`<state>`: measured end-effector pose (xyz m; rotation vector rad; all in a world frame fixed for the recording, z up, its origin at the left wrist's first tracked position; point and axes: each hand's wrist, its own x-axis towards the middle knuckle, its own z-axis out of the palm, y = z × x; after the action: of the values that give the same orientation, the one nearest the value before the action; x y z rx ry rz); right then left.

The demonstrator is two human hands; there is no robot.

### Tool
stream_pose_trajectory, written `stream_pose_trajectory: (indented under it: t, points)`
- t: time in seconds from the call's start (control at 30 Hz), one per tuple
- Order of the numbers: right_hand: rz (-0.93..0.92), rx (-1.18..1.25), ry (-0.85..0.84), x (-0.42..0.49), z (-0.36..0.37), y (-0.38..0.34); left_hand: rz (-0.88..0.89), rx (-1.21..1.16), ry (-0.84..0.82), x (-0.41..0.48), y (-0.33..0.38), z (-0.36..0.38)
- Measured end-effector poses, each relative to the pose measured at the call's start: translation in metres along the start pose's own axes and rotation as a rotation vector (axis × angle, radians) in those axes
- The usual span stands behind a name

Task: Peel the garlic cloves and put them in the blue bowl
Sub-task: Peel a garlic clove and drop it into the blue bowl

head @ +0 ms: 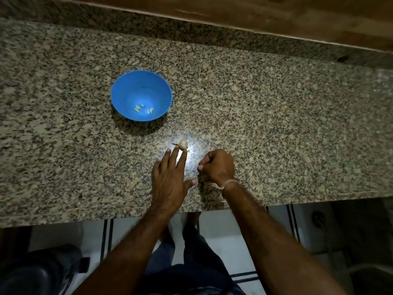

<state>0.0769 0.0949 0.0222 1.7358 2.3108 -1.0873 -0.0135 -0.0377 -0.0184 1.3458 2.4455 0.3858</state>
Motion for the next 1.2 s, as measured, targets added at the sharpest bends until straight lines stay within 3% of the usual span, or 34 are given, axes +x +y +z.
stream_pose_trajectory:
  t: [0.33, 0.4, 0.5, 0.63, 0.77, 0.93, 1.1, 1.2]
  points:
    - [-0.051, 0.001, 0.173, -0.013, 0.021, 0.008, -0.050, -0.084, 0.110, -0.010, 0.008, 0.001]
    - [-0.014, 0.256, 0.115, -0.014, 0.016, 0.015, -0.087, -0.274, 0.183, -0.014, 0.012, 0.000]
    - [0.154, 0.878, -0.114, -0.024, 0.007, 0.024, -0.191, -0.681, 0.155, -0.011, 0.023, -0.009]
    - [0.206, 1.068, -0.244, -0.032, 0.009, 0.032, -0.229, -0.800, 0.145, -0.006, 0.037, -0.020]
    - [0.064, 1.072, -0.251, -0.029, -0.004, 0.036, -0.243, -0.791, 0.185, -0.004, 0.045, -0.024]
    - [-0.200, 0.787, -0.126, -0.024, -0.023, 0.035, -0.226, -0.665, 0.206, 0.001, 0.060, -0.035]
    - [-0.357, 0.589, -0.038, -0.011, -0.026, 0.038, -0.163, -0.527, 0.249, 0.005, 0.072, -0.039]
    - [-0.359, 0.569, -0.052, -0.006, -0.028, 0.040, -0.168, -0.546, 0.255, 0.006, 0.074, -0.039]
